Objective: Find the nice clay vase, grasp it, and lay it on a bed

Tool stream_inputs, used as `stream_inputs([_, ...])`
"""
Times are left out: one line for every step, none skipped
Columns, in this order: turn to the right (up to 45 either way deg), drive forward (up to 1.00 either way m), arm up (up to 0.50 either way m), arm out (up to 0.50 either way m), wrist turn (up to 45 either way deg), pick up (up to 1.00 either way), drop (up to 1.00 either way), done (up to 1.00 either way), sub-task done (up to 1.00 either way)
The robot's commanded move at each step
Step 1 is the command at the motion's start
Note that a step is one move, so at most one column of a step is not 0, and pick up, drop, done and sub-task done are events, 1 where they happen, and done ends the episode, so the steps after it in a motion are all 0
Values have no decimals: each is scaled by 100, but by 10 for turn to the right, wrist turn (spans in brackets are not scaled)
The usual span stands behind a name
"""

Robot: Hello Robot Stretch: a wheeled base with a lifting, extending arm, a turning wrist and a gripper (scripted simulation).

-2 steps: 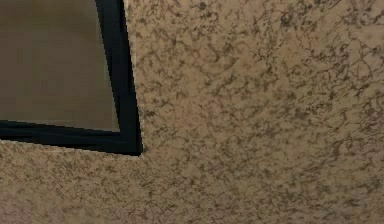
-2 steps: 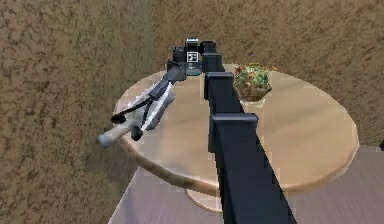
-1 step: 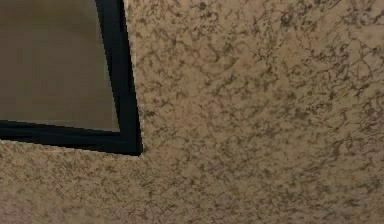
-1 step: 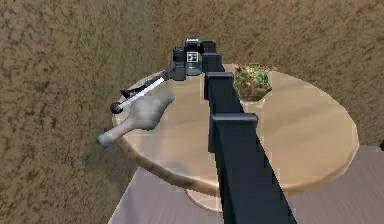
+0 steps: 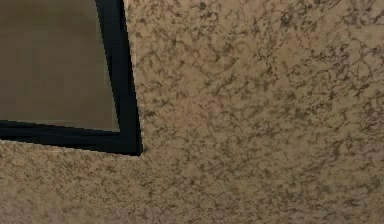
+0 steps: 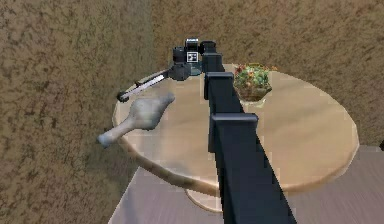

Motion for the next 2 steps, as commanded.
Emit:
stream_inputs([0, 0, -18, 0, 0, 0, 0, 0, 0])
stream_inputs([0, 0, 0, 0, 0, 100, 0, 0, 0])
